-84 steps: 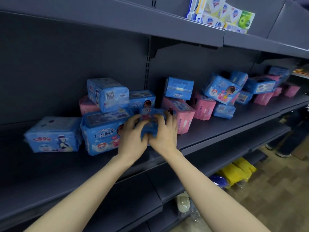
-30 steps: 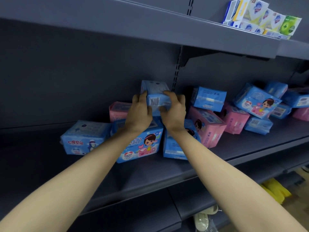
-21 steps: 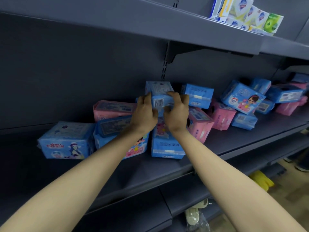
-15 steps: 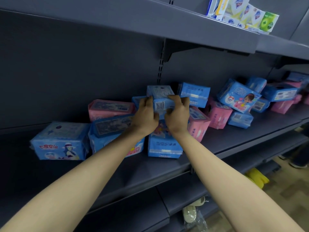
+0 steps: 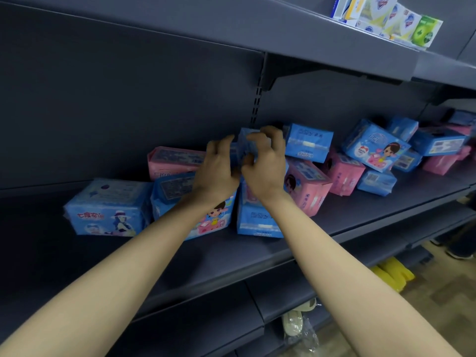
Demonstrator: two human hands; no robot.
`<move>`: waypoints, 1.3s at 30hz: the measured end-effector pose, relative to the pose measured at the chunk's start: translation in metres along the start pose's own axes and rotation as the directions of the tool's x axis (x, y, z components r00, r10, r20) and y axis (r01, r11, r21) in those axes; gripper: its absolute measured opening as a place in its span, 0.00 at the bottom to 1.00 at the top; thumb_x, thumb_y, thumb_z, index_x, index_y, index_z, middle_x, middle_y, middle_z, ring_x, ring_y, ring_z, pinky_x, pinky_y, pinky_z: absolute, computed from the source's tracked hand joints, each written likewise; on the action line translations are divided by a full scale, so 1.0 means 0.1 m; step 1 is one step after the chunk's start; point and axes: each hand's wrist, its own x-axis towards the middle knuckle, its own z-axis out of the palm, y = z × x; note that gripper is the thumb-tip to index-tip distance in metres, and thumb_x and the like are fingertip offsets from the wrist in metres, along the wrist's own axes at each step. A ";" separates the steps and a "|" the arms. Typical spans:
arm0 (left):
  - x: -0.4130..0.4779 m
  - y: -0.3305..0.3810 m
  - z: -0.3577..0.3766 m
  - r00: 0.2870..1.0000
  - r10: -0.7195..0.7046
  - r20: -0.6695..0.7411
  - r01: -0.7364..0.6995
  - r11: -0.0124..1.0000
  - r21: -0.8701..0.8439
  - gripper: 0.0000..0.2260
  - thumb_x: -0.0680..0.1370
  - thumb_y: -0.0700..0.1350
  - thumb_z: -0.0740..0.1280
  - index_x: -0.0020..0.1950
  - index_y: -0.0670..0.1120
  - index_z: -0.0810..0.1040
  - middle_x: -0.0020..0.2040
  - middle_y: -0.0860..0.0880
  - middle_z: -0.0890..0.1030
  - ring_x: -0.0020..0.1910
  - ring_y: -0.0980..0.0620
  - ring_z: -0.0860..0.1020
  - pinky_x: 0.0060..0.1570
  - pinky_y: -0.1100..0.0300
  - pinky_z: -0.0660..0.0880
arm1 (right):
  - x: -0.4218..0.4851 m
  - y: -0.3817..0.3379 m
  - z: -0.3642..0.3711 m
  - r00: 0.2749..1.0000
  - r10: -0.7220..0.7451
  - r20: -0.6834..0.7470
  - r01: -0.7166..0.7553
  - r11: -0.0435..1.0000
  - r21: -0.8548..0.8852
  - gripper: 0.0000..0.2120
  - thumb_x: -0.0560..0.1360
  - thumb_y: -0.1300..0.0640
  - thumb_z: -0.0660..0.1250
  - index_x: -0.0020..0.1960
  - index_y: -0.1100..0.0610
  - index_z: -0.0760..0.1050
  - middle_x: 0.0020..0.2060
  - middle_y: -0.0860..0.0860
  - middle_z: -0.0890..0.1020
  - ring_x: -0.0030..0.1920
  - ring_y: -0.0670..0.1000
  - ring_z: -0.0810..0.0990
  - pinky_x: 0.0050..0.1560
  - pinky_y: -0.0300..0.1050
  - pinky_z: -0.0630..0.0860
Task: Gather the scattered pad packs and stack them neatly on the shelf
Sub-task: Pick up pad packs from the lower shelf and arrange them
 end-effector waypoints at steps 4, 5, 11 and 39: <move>-0.12 -0.09 -0.15 0.999 -0.008 -0.038 0.012 0.993 0.118 0.29 0.74 0.38 0.66 0.74 0.43 0.60 0.68 0.40 0.64 0.64 0.39 0.69 0.53 0.48 0.71 | -0.05 -0.20 0.03 0.989 0.033 0.141 -0.044 0.996 0.074 0.15 0.66 0.74 0.58 0.48 0.68 0.79 0.51 0.65 0.76 0.48 0.64 0.78 0.44 0.45 0.72; -0.15 -0.12 -0.19 0.999 -0.009 -0.046 0.015 0.991 0.136 0.30 0.73 0.38 0.67 0.73 0.43 0.61 0.68 0.40 0.64 0.63 0.39 0.70 0.54 0.48 0.70 | -0.07 -0.23 0.04 0.975 0.055 0.213 -0.067 0.997 0.050 0.14 0.67 0.74 0.59 0.49 0.68 0.79 0.52 0.65 0.76 0.48 0.64 0.77 0.45 0.47 0.74; -0.34 -0.34 -0.42 0.994 -0.063 -0.085 0.078 0.979 0.189 0.32 0.71 0.43 0.72 0.72 0.44 0.63 0.69 0.41 0.63 0.67 0.41 0.67 0.62 0.51 0.67 | -0.14 -0.31 0.11 0.770 0.239 0.591 -0.144 0.968 -0.204 0.19 0.73 0.67 0.59 0.63 0.61 0.73 0.62 0.60 0.70 0.60 0.62 0.72 0.58 0.48 0.70; -0.85 -0.24 -0.63 0.926 -0.305 -0.222 0.329 0.941 0.079 0.36 0.68 0.42 0.73 0.72 0.51 0.60 0.68 0.45 0.63 0.61 0.44 0.72 0.49 0.53 0.71 | -0.32 -0.47 -0.08 0.799 0.281 0.531 -0.334 0.942 0.004 0.18 0.75 0.56 0.63 0.65 0.53 0.73 0.59 0.53 0.79 0.59 0.55 0.77 0.56 0.45 0.74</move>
